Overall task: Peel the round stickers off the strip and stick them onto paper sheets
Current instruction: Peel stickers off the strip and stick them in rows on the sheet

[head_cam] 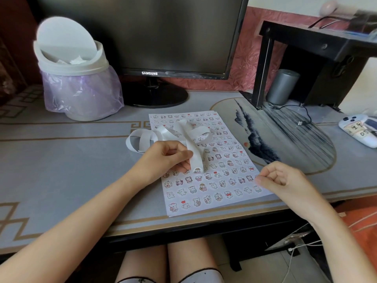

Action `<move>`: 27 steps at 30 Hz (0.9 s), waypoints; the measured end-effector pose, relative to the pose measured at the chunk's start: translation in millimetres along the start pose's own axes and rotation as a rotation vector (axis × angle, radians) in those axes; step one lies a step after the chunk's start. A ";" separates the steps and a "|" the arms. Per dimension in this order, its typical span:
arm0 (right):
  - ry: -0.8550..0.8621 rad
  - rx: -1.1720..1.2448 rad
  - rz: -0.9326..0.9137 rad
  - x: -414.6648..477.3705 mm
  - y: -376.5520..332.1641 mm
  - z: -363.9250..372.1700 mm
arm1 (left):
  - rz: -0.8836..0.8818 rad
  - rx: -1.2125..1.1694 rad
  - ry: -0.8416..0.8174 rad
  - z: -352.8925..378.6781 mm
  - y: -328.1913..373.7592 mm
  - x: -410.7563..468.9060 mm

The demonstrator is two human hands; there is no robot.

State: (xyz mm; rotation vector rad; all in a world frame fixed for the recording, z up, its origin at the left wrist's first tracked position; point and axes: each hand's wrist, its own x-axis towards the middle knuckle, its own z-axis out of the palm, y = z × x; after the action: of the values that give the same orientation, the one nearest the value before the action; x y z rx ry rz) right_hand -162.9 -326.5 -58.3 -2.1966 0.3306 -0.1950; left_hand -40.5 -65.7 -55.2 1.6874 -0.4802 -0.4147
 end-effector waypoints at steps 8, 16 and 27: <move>-0.055 -0.040 0.017 -0.3 0.4 -2.7 | -0.007 -0.015 0.000 0.7 0.8 -0.5; 0.078 -0.018 -0.064 3.4 -9.8 -0.9 | -0.009 -0.026 0.006 0.7 0.9 -0.7; -0.026 0.120 -0.327 15.6 -66.0 72.7 | 0.072 -0.160 0.033 -0.7 3.3 -0.3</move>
State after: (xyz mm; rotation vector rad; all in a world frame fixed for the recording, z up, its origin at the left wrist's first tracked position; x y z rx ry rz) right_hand -118.5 -238.1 -48.8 -2.1206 -0.0562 -0.3556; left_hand -40.7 -65.5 -51.8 1.5160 -0.4698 -0.3630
